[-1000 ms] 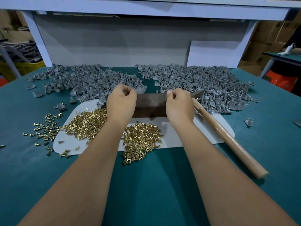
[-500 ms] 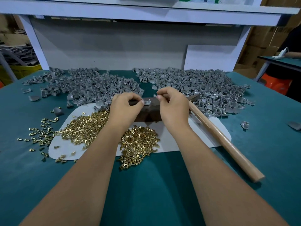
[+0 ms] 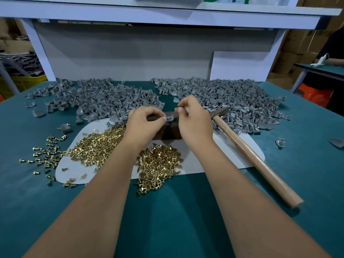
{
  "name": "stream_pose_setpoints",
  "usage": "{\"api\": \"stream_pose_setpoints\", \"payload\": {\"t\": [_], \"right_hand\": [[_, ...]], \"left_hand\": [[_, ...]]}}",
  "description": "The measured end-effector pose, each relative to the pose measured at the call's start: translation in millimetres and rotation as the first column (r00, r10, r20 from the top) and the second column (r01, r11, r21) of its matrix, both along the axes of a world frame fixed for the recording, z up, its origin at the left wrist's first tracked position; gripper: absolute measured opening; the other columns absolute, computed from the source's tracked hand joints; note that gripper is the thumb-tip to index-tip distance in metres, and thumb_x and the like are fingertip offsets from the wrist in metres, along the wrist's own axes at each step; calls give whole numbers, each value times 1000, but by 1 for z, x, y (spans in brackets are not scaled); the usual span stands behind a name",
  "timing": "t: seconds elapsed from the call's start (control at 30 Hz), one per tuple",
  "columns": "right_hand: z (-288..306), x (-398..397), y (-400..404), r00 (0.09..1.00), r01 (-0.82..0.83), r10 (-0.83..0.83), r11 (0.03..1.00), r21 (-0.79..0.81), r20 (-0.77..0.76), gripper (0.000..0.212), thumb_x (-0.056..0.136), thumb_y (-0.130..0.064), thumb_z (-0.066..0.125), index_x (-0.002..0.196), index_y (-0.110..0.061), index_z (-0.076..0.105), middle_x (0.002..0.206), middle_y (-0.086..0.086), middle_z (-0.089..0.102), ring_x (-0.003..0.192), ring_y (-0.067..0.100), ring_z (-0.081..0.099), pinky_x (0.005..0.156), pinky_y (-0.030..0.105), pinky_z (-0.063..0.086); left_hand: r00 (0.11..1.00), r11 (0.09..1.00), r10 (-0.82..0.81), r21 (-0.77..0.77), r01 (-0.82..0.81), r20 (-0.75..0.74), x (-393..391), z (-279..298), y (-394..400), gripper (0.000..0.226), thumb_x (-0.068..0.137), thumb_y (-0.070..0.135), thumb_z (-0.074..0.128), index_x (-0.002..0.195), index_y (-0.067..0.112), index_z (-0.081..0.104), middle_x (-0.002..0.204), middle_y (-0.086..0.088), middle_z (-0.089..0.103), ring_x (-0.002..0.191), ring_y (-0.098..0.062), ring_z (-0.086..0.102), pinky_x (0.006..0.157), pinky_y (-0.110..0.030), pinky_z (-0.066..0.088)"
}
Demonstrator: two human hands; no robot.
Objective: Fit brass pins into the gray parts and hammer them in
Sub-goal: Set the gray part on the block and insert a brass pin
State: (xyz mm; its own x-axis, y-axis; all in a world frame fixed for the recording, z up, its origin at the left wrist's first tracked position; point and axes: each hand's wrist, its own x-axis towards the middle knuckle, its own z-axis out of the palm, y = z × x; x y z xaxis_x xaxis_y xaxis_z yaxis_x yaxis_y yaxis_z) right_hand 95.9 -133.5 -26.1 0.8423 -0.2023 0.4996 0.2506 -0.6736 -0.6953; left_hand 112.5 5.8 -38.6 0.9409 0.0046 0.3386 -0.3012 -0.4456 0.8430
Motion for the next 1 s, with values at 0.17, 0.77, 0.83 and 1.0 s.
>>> {"api": "stream_pose_setpoints", "payload": {"t": [0.17,0.77,0.83,1.0], "right_hand": [[3,0,0,991,-101,113,983,155,-70,9,87,-17,65,84,-25,68,91,-8,66,87,9,59,79,28,47],[5,1,4,989,-76,84,995,64,-125,8,86,-19,68,80,-21,71,90,-4,66,84,16,60,79,34,50],[7,1,5,990,-73,76,997,32,-121,9,87,-19,67,79,-21,71,89,-4,65,84,17,59,77,34,49],[8,-1,4,990,-79,77,997,-9,-119,15,87,-20,67,73,-27,63,92,-4,62,87,18,58,79,34,48]], "left_hand": [[1000,1000,-29,-1,29,-10,0,1,1,5,87,23,70,84,27,72,109,-2,63,122,-32,48,105,-53,41],[997,997,-74,-25,74,-20,1,0,1,5,85,19,73,85,24,74,114,-5,64,124,-33,46,107,-50,40],[997,997,-75,-35,75,-27,1,0,1,7,85,19,73,83,25,73,115,-5,63,125,-32,46,108,-50,39],[997,996,-70,-62,67,-40,2,1,1,11,85,19,75,80,29,72,116,-4,62,125,-30,47,108,-49,39]]}}
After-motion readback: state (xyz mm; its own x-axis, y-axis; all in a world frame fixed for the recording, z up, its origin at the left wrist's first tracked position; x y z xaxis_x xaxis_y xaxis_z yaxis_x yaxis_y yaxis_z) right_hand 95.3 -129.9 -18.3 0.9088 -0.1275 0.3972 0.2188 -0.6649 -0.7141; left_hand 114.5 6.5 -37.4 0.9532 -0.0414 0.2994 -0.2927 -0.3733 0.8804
